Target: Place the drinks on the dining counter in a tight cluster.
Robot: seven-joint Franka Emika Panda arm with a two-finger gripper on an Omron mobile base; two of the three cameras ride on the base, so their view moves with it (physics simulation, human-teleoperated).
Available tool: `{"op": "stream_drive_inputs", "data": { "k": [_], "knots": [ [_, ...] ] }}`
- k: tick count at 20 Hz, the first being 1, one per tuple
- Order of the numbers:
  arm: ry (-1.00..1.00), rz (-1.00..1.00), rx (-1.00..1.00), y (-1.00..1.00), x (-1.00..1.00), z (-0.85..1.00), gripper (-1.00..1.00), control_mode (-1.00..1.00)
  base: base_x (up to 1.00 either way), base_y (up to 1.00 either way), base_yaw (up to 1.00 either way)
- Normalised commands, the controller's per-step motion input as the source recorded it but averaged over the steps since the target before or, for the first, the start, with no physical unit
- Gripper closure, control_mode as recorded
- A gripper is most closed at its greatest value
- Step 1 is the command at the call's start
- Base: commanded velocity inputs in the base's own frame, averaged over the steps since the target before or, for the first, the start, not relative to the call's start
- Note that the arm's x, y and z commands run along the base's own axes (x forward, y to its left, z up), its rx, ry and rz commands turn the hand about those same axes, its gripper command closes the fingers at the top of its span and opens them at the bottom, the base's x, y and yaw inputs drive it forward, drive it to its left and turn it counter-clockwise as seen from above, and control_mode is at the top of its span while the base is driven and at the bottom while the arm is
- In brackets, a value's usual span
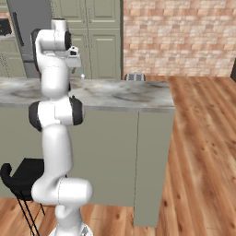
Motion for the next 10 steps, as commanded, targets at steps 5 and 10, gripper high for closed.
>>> {"op": "stream_drive_inputs", "data": {
  "k": [5, 10],
  "knots": [
    [-0.17, -0.01, 0.08, -0.42, -1.00, 0.05, -1.00, -1.00, 0.00, 0.00, 0.00],
    [-0.30, -0.02, 0.06, -0.37, -1.00, -0.44, -1.00, -1.00, 0.00, 0.00, 0.00]
  ]
}}
